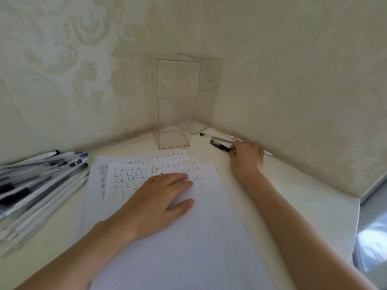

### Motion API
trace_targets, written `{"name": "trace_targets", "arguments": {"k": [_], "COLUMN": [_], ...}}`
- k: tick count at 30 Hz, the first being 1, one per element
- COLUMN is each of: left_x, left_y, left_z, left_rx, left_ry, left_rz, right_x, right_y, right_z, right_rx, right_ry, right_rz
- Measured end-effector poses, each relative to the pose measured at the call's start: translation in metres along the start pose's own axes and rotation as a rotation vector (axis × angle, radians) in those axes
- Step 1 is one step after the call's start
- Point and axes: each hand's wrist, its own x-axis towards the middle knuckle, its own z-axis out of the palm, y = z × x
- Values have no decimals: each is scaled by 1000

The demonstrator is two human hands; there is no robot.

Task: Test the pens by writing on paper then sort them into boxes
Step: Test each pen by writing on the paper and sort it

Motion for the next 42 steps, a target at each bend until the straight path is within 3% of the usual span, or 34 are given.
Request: {"name": "trace_targets", "arguments": {"k": [5, 8, 13, 15, 17, 19, 21, 23, 28, 31, 35, 42], "left_x": [3, 4, 2, -1, -4, -5, -5, -5, -1, -1, 2, 0], "left_y": [-11, -17, -17, -12, -7, -2, 3, 4, -7, -7, -7, -10], "left_z": [-10, -16, -18, -23, -27, -28, -27, -24, -21, -19, -20, -21], "left_rx": [61, 202, 292, 244, 112, -1, -14, -15, -113, -70, 5, -68], "left_ry": [387, 400, 386, 426, 459, 443, 411, 371, 331, 255, 304, 267], "left_rz": [-84, -105, -127, -179, -263, -266, -176, -111, -85, -96, -134, -311], "right_x": [-20, -37, -47, -46, -47, -53, -62, -71, -77, -77, -74, -69], "right_y": [-23, -47, -59, -58, -55, -54, -62, -73, -84, -83, -82, -76], "right_z": [-21, -27, -27, -29, -37, -44, -46, -41, -33, -29, -26, -26], "right_rx": [503, 537, 482, 468, 613, 844, 1042, 1163, 1446, 1491, 1591, 1663], "right_ry": [-63, -39, 97, 305, 357, 105, -290, -484, -583, -609, -638, -588], "right_rz": [-458, -706, -809, -736, -537, -380, -354, -363, -207, -183, -140, -30]}}
